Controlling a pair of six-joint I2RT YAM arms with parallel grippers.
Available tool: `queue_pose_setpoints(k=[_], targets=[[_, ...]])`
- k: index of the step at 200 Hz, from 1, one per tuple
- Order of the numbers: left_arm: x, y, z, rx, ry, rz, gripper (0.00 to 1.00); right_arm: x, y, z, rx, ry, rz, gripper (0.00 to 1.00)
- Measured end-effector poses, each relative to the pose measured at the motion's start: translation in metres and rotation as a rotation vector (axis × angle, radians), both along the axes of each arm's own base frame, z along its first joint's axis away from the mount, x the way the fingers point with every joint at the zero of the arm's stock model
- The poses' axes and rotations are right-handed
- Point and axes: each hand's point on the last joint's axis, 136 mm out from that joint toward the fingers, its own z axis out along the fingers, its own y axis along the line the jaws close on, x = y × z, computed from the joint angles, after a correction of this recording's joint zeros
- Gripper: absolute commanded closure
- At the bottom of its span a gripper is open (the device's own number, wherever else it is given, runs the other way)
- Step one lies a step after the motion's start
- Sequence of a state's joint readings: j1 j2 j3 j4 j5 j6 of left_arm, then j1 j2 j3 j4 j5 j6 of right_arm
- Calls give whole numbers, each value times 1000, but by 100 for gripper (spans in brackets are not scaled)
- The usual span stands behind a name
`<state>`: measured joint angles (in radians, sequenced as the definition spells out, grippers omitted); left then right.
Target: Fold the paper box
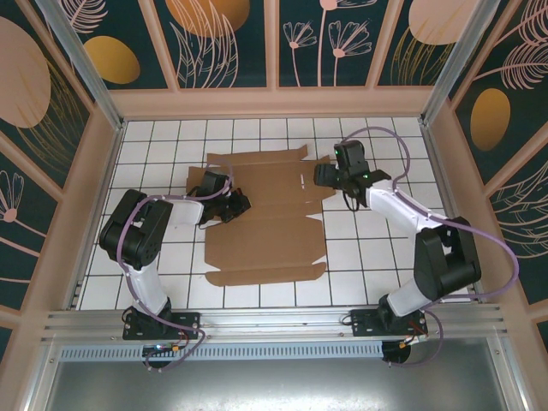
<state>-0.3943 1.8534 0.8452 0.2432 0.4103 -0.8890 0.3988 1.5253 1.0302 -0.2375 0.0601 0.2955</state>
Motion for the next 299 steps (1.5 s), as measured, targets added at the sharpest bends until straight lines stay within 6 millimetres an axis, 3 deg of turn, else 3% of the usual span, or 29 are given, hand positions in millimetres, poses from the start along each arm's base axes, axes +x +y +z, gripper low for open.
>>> queue_pose_setpoints(k=[23, 49, 89, 119, 163, 198, 233, 255, 277, 299], targets=[[0, 0, 0, 0, 0, 0, 100, -20, 11, -35, 72, 109, 49, 18], [0, 0, 0, 0, 0, 0, 100, -35, 6, -73, 144, 237, 44, 18], [0, 0, 0, 0, 0, 0, 100, -35, 22, -92, 249, 305, 88, 22], [0, 0, 0, 0, 0, 0, 100, -37, 35, -98, 324, 340, 111, 26], [0, 0, 0, 0, 0, 0, 100, -37, 48, -88, 432, 353, 129, 35], [0, 0, 0, 0, 0, 0, 100, -39, 56, -76, 483, 352, 136, 37], [0, 0, 0, 0, 0, 0, 100, -53, 82, -71, 508, 372, 204, 38], [0, 0, 0, 0, 0, 0, 100, -55, 98, -79, 502, 392, 235, 39], [0, 0, 0, 0, 0, 0, 100, -53, 101, -89, 496, 415, 236, 39], [0, 0, 0, 0, 1, -1, 100, -44, 99, -80, 465, 387, 227, 37]])
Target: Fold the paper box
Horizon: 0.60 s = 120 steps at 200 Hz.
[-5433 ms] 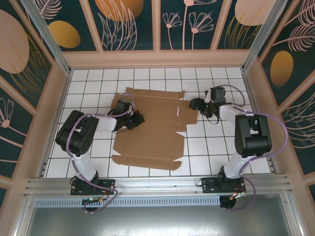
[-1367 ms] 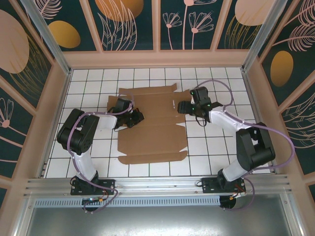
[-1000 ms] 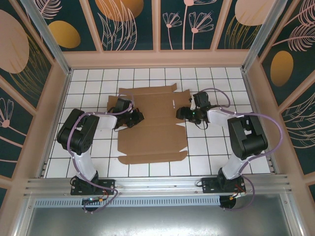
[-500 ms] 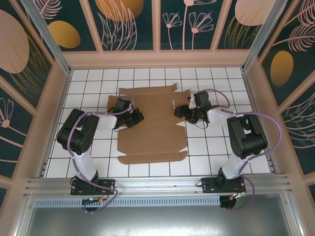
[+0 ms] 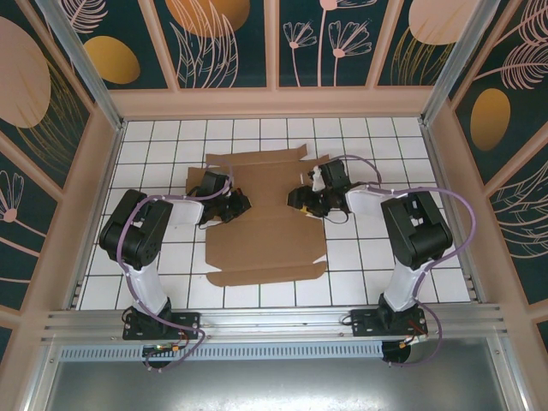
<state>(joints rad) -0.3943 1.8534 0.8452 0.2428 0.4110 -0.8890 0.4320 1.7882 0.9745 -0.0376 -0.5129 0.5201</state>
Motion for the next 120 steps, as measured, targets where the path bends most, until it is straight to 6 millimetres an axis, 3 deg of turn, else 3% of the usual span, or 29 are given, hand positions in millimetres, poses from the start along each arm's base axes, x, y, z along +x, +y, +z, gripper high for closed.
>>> queue_pose_setpoints(k=[15, 36, 54, 68, 97, 120], targets=[[0, 0, 0, 0, 0, 0, 100, 7, -5, 13, -36, -50, -9, 34], [0, 0, 0, 0, 0, 0, 100, 17, -6, 49, -73, -167, -4, 31], [0, 0, 0, 0, 0, -1, 100, 26, 4, 84, -91, -288, 22, 29], [0, 0, 0, -1, 0, -1, 100, 30, 16, 98, -129, -356, 52, 29], [0, -1, 1, -3, 0, -3, 100, 31, 50, 95, -217, -419, 119, 33], [-2, -1, 6, -8, -1, -6, 82, 31, 56, 64, -295, -396, 142, 28]])
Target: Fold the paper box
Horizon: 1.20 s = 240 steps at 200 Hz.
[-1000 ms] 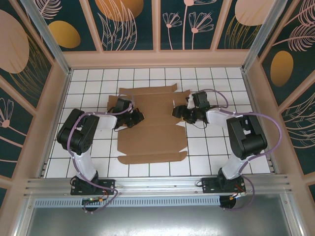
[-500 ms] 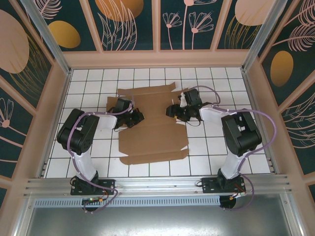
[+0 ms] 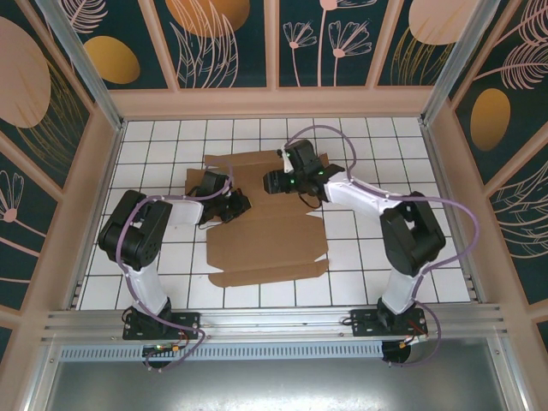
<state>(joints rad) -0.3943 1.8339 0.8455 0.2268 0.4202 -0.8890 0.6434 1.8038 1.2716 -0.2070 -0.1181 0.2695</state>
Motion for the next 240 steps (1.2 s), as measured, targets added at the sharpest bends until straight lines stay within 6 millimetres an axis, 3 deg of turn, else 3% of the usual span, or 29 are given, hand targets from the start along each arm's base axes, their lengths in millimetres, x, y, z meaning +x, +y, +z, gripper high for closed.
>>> queue_pose_setpoints(k=[23, 47, 72, 91, 103, 127, 166, 204, 240], targets=[[3, -2, 24, -20, -38, -9, 74, 7, -9, -31, -108, 26, -20, 20], [15, 4, 71, -45, -123, -2, 67, 13, -6, -47, -195, 8, -13, 15], [34, 34, 118, -20, -223, 49, 56, 11, 2, -61, -256, 1, 11, 15], [48, 58, 134, 11, -261, 88, 41, 12, 9, -68, -292, -12, 28, 19], [55, 73, 136, 35, -256, 116, 36, 14, 12, -72, -305, -19, 29, 24], [73, 99, 130, 103, -231, 153, 35, 15, 13, -78, -314, -16, 31, 25], [112, 124, 116, 154, -192, 192, 34, 48, 35, -72, -294, -44, 31, 14], [141, 140, 102, 218, -158, 207, 33, 62, 48, -71, -307, -39, 39, 14], [163, 142, 85, 257, -125, 188, 33, 56, 43, -87, -342, 6, 47, 20]])
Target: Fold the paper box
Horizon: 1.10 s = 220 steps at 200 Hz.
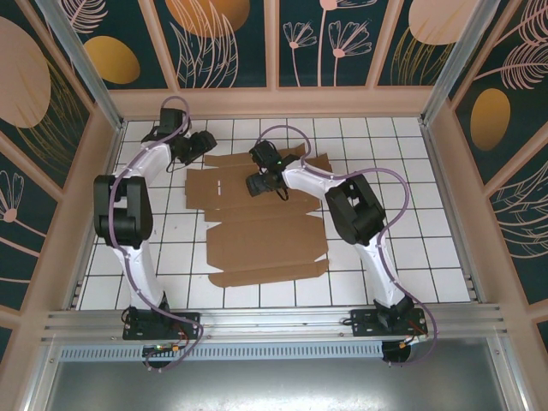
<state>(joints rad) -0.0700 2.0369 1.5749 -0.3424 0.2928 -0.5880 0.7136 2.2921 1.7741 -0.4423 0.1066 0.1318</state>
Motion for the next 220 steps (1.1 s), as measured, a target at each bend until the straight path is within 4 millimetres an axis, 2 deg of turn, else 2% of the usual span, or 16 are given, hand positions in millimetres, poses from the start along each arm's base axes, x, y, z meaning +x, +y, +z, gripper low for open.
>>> queue_pose_setpoints(k=[35, 60, 179, 220], targets=[[3, 5, -30, 46, 73, -6, 33, -2, -1, -5, -9, 10, -1, 22], [6, 6, -43, 64, 102, -11, 34, -2, -2, -5, -9, 11, -4, 23], [23, 4, -71, 74, 138, -31, 34, -1, -2, -6, -9, 11, -4, 26], [20, -8, -73, 10, 143, -73, 38, -1, -2, -6, -9, 11, -4, 28]])
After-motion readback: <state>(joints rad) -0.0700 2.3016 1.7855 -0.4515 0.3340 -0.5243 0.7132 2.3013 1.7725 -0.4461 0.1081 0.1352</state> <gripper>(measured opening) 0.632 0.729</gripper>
